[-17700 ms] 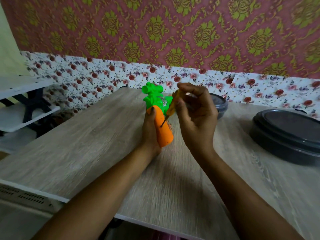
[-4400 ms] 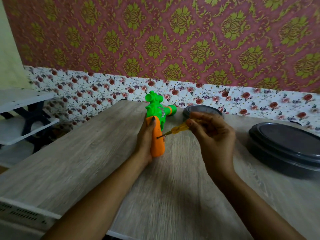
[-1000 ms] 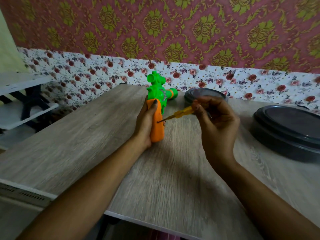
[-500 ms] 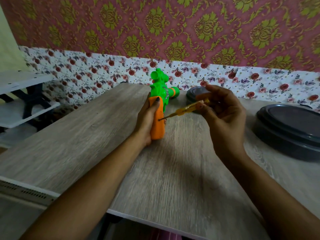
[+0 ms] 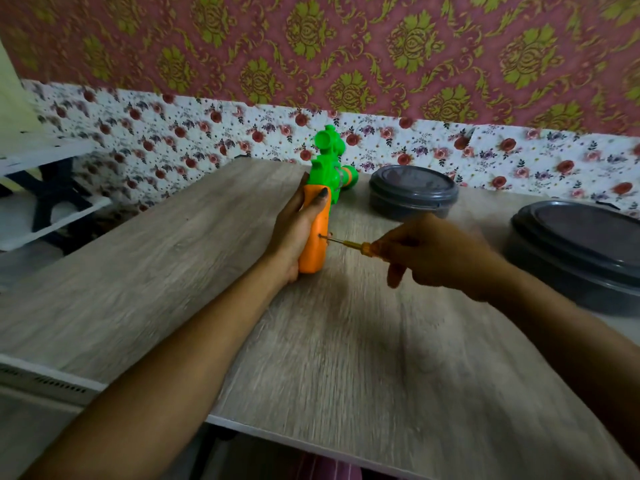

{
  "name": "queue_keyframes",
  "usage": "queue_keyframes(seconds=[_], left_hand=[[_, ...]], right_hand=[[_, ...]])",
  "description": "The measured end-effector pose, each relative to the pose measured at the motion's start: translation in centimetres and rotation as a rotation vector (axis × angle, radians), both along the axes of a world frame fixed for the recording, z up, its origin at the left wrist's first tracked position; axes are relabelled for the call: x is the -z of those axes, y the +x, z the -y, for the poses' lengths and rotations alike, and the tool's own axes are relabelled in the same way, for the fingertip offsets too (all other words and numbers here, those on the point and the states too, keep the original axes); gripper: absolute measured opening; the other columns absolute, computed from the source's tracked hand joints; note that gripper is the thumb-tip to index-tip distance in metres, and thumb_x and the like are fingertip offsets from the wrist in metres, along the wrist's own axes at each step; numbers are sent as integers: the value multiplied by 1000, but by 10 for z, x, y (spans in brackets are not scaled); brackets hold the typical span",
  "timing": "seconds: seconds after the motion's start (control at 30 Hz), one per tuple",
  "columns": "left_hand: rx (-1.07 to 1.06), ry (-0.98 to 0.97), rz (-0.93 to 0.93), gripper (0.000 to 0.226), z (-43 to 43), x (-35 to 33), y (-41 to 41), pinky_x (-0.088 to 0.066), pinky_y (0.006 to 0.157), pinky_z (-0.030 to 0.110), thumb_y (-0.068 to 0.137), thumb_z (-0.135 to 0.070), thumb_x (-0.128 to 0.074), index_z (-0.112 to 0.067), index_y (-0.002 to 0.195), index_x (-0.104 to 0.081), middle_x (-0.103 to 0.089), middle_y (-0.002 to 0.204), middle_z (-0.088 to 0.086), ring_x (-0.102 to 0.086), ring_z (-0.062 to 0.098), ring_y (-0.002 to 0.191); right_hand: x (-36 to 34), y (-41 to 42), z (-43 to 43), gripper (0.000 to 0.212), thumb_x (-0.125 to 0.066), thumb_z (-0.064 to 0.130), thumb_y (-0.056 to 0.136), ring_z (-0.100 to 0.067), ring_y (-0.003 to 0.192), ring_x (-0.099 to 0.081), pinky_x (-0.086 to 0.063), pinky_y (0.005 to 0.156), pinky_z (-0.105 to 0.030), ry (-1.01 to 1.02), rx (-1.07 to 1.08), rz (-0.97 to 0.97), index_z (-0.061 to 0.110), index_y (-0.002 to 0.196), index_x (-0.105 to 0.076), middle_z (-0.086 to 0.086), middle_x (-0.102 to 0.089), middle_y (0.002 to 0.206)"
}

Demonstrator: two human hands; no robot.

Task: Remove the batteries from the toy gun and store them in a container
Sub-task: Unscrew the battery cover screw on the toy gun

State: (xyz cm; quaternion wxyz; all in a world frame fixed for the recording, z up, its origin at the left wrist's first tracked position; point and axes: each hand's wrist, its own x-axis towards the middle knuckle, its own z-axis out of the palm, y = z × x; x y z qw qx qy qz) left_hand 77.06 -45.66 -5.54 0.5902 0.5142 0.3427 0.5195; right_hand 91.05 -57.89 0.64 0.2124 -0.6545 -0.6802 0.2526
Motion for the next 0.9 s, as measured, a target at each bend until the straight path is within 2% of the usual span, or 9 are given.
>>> queue_keyframes(seconds=[0.17,0.27,0.33,0.4,0.47,0.53,0.67,0.8,0.9], left_hand=[[-18,61,-48,31,2,2,2,-49,50,18,94,-27,-52,-29,126,-51,-60,102,4,-56,12,75],[-9,75,-57,33,5,1,4,-49,50,18,94,-26,-52,-29,127,-50,-60,105,3,-56,11,76],[-17,64,-31,27,5,-1,4,-49,52,18,95,-25,-51,-31,121,-52,-61,102,1,-57,11,77],[-20,42,-20,19,5,-4,3,-49,57,21,95,-27,-51,-34,112,-52,-61,100,-1,-58,12,78],[-19,33,-28,16,5,-6,2,-50,62,25,94,-28,-52,-35,109,-52,-61,102,-1,-59,14,80],[-11,44,-35,21,6,-4,3,-49,65,28,94,-29,-53,-36,113,-52,-62,103,-2,-59,16,87],[19,109,-78,48,14,0,8,-49,95,42,79,-37,-62,-29,127,-56,-65,117,-4,-60,18,111],[-41,91,-57,47,16,0,9,-43,104,43,88,-28,-60,-18,134,-52,-63,124,3,-59,20,114],[-55,40,-24,37,15,-3,8,-50,82,33,93,-23,-55,-22,130,-53,-62,115,6,-58,20,101]], right_hand=[[-10,7,-12,26,-52,29,90,-4,42,-34,-26,36,-13,-147,36,-96,11,101,-68,1,-51,58],[-12,8,-16,26,-53,28,89,-2,34,-37,-29,35,-10,-77,4,15,12,102,-69,1,-54,59],[-9,8,-18,23,-54,27,90,3,45,-48,-38,46,-7,118,-44,185,15,102,-69,0,-65,72],[-2,7,-15,23,-54,28,91,-4,68,-60,-51,65,-21,354,-101,363,19,105,-70,-1,-71,92],[7,8,-9,19,-55,26,91,-21,68,-64,-53,58,-35,661,-142,587,21,100,-71,-4,-70,83],[15,13,-5,18,-58,21,87,-23,56,-59,-46,43,-29,926,-210,781,13,98,-71,-6,-63,70],[17,12,-4,18,-54,13,90,-23,68,-47,-37,50,-31,1262,-275,998,14,93,-71,-8,-61,76],[8,0,0,27,-43,15,88,-30,70,-60,-45,45,-31,1003,-197,966,12,97,-68,-13,-63,88],[4,0,9,31,-43,31,95,-28,92,-63,-55,70,-41,562,-112,880,17,120,-56,-8,-62,112]])
